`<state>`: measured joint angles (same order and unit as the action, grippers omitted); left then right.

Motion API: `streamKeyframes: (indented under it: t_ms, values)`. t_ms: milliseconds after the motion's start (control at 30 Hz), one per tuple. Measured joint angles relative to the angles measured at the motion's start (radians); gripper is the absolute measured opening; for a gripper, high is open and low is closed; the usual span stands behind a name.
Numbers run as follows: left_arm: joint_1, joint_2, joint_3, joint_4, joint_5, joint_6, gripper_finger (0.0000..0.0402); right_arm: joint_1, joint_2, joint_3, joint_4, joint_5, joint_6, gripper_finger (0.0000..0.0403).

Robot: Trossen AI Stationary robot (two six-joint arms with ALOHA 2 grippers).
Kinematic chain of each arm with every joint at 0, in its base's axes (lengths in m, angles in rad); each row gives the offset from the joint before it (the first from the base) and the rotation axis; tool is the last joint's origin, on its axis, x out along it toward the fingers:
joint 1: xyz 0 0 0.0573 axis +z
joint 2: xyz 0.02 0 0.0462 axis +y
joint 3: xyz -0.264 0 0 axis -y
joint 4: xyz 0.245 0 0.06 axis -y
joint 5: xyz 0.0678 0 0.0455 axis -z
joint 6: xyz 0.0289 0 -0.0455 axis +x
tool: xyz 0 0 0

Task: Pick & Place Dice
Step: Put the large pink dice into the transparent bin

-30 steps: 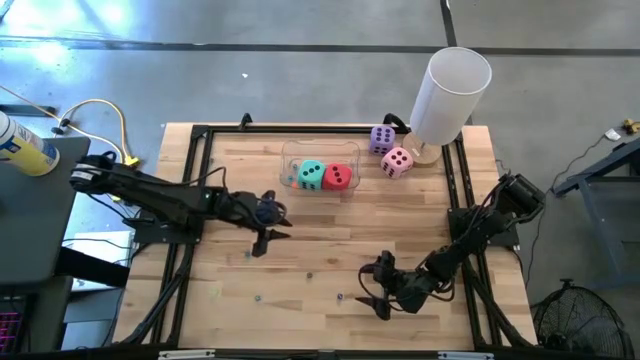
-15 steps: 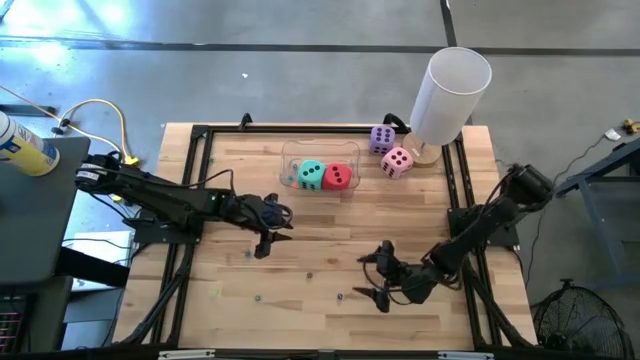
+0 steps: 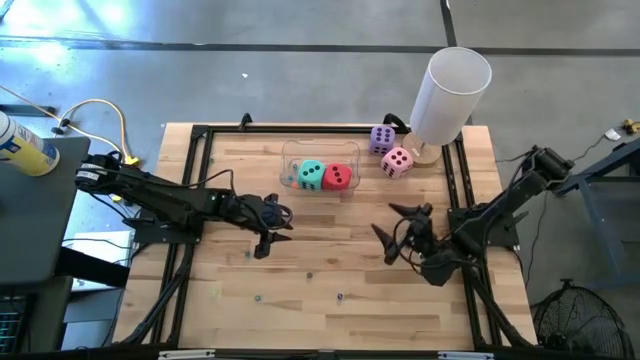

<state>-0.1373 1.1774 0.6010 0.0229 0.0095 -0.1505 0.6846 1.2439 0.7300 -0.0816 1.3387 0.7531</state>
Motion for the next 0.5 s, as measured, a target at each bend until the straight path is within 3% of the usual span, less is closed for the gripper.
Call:
streamKeyframes:
  t_ms: [133,500]
  values:
    - [-0.005,0.000,0.000,0.000,0.000,-0.004,0.0145,-0.053,-0.011,0.000,-0.074,-0.014,0.126,0.0364]
    - [-0.038,0.000,0.000,0.001,-0.001,-0.002,0.0145,-0.297,-0.050,0.000,-0.507,-0.295,0.451,0.0364]
